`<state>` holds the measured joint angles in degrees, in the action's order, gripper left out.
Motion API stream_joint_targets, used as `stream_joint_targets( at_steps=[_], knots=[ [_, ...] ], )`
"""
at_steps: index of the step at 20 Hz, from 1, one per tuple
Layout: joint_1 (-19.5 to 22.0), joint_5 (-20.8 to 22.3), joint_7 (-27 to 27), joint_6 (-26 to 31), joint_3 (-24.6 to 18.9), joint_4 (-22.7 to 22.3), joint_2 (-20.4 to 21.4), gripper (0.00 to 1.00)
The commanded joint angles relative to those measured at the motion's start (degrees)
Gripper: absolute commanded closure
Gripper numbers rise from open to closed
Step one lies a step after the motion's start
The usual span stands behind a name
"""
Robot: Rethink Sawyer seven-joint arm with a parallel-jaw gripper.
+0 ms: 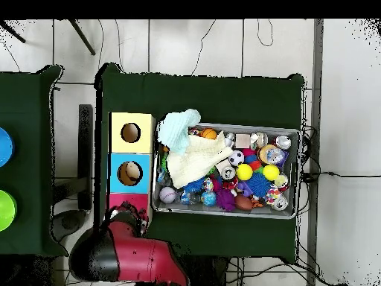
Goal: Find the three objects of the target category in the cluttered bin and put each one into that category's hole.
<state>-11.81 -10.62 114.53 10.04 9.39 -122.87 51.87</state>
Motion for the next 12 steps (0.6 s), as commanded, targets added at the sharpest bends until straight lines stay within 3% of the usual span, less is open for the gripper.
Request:
stream_joint_targets(
  at_steps=[1, 6, 12],
  knots=[
    [2.9, 3.7, 2.3, 6.6, -0.1, 3.0, 0.9, 0.00],
    [9.2, 7.4, -1.6, 4.2, -2.6, 4.1, -0.6, 0.00],
    [13.9, 11.3, -2.4, 2.9, -5.6, 5.9, -2.1, 0.00]
  ],
)
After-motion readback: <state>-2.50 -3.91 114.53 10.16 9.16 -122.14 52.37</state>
